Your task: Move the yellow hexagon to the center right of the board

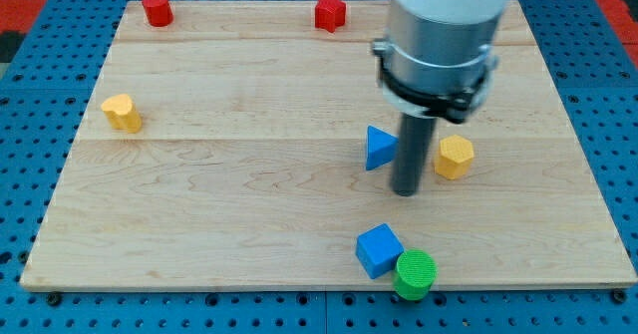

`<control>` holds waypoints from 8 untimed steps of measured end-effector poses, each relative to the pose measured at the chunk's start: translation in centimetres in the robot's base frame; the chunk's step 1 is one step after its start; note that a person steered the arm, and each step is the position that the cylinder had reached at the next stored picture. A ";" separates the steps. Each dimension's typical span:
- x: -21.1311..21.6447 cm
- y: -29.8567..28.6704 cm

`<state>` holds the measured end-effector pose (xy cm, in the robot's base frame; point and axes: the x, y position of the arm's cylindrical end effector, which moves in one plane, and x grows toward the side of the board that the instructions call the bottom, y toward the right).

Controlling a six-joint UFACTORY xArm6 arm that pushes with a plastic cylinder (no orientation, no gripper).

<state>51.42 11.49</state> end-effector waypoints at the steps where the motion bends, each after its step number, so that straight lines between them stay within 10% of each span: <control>1: -1.7 6.5; 2: -8.3 7.1; 4: 0.0 3.3; 6: -8.0 6.7; 8: -1.6 2.4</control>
<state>49.86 13.85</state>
